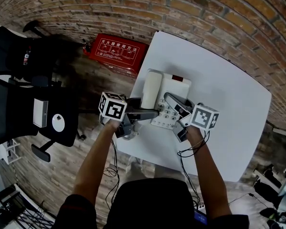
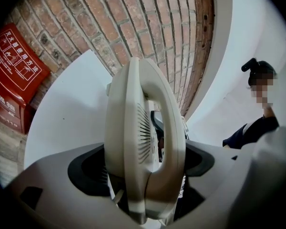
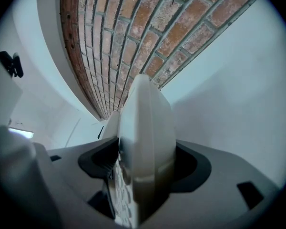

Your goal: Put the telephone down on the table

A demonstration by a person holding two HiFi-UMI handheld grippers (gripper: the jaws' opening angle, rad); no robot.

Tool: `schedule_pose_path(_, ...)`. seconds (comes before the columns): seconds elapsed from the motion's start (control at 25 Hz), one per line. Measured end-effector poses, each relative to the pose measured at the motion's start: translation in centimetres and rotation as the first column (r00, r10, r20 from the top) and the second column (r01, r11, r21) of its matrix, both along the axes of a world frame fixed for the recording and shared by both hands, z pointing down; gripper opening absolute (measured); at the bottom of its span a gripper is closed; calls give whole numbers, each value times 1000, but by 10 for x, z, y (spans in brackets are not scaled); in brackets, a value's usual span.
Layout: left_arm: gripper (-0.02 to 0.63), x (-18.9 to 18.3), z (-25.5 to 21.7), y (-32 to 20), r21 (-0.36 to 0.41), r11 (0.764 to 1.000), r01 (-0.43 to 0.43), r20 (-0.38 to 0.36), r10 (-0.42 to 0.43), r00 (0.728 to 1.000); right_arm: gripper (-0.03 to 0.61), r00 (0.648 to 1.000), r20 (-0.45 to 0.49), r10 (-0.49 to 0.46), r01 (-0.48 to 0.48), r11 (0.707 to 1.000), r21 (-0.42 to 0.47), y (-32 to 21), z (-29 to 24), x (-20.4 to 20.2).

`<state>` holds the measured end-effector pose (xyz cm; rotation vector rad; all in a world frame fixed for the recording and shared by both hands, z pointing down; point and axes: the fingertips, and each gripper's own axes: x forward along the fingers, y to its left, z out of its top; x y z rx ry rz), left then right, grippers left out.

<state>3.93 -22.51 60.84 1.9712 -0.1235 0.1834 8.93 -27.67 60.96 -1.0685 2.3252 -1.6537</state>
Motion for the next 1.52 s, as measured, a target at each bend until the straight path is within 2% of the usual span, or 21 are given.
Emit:
schedule_pose_path(0.6, 428, -1, 15, -5, -71, 994, -78, 38, 81, 996, 301, 999, -10, 40, -40, 997, -66, -4, 14, 0)
schedule_pose_path(0.96, 433, 0, 20, -6, -158, 979, -131, 66, 143, 988, 301, 998, 14, 68, -66, 991, -119, -5, 27, 0)
schedule_pose_path(1.52, 432, 1, 22, -14, -254, 956, -148, 60, 168, 984, 299, 991, 42, 128, -118, 975, -189, -9, 35, 6)
